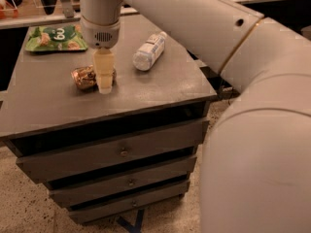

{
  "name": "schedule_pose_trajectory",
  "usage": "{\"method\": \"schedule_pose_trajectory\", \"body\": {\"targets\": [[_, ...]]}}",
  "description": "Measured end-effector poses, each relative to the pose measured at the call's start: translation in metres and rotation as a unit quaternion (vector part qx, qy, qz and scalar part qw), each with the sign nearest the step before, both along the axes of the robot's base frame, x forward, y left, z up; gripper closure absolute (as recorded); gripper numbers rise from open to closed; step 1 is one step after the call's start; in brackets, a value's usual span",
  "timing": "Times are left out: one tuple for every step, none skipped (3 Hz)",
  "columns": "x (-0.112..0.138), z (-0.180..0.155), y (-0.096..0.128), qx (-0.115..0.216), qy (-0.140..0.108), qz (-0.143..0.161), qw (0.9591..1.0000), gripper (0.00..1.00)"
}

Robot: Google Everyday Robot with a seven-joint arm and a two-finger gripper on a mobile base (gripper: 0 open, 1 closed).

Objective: Place orange can upright

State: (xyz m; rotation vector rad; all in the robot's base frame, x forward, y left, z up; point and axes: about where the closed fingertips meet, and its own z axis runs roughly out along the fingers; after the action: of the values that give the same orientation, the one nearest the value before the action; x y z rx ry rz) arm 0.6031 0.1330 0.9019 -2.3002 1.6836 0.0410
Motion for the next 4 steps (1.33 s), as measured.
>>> {"method": "schedule_pose_trajectory", "body": {"targets": [[0.006, -0.003, 0.032, -0.006, 0.002, 0.012, 0.9999, 0.00], [0.013, -0.013, 0.051, 0.010, 0.024, 0.031, 0.9992, 0.00], [0.015, -0.024, 0.060, 0.039, 0.046, 0.060, 0.9964, 0.00], [0.015, -0.038, 0.057, 0.058, 0.062, 0.074, 0.9936, 0.00]]}}
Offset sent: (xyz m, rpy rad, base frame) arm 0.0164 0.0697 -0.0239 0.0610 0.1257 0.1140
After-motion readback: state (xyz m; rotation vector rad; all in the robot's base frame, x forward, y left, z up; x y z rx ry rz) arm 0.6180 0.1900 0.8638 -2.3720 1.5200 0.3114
